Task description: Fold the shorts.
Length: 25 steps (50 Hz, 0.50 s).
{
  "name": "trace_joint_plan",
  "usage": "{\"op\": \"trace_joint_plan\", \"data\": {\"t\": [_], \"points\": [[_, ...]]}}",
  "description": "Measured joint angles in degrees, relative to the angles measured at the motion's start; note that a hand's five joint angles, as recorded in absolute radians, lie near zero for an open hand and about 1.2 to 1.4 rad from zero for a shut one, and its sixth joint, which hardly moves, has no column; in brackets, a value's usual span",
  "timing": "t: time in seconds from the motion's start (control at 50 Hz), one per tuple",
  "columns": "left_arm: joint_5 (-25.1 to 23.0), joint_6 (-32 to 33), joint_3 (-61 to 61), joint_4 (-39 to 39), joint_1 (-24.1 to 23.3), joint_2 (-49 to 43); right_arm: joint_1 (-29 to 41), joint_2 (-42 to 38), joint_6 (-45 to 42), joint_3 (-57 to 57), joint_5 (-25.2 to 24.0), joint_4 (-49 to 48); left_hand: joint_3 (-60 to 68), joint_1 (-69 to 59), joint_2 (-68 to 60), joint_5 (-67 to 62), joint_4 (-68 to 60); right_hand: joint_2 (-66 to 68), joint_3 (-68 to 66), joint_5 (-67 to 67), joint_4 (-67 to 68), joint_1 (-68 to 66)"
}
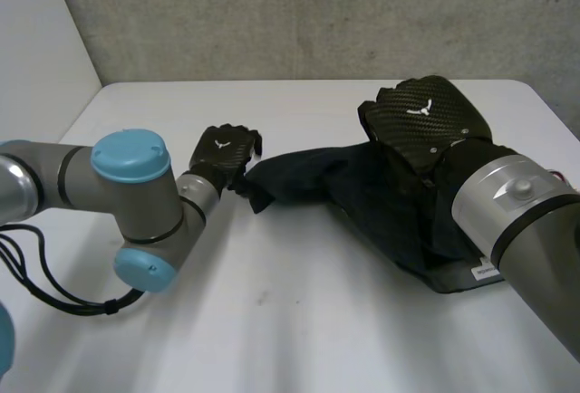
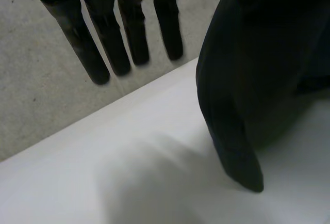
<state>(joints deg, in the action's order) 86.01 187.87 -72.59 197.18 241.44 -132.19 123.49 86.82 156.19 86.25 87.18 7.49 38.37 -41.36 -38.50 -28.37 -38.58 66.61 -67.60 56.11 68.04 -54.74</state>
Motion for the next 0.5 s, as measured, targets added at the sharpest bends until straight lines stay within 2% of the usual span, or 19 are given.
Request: {"op": "trace_joint_plan", "data": {"t": [0.02, 0.06, 0.1, 0.22, 0.34, 0.5], "points": [[-0.01, -0.44, 0.46, -0.17, 0.01, -0.31, -0.03, 0.21, -0.01, 0.02, -0.01, -0.01, 0.0, 0.0, 0.0, 0.0, 0.0, 0.0, 0.0, 0.0, 0.0, 0.0], [-0.15, -1.98, 2.13, -1.23, 0.05, -1.31, -0.23, 1.14, -0.06, -0.03, -0.03, -0.02, 23.09, -21.85, -23.27, -22.46, -22.75, 0.0, 0.0, 0.0, 0.0, 0.0], [-0.44, -2.83, 3.14, -2.37, 0.08, -1.71, -0.41, 1.93, -0.2, -0.35, -0.05, -0.05, 28.29, -23.34, -28.67, -26.95, -28.65, 0.0, 0.0, 0.0, 0.0, 0.0], [-1.89, -3.52, 3.48, -4.49, 0.05, 1.23, -0.67, 3.5, -1.66, -1.71, -0.07, -0.2, 29.44, -23.34, -29.65, -27.0, -29.54, 0.0, 0.0, 0.0, 0.0, 0.0], [-2.78, -3.25, 1.37, -5.37, 0.61, 13.24, -0.73, 5.19, -4.77, -5.01, 0.12, -0.34, 29.45, -23.34, -29.67, -27.0, -29.55, 0.0, 0.0, 0.0, 0.0, 0.0], [-2.85, -3.08, -0.66, -6.02, 4.1, 36.46, -2.26, 7.07, -7.41, -12.12, 0.56, 1.29, 29.64, -23.34, -29.81, -27.0, -29.79, 0.0, 0.0, 0.0, 0.0, 0.0]]}}
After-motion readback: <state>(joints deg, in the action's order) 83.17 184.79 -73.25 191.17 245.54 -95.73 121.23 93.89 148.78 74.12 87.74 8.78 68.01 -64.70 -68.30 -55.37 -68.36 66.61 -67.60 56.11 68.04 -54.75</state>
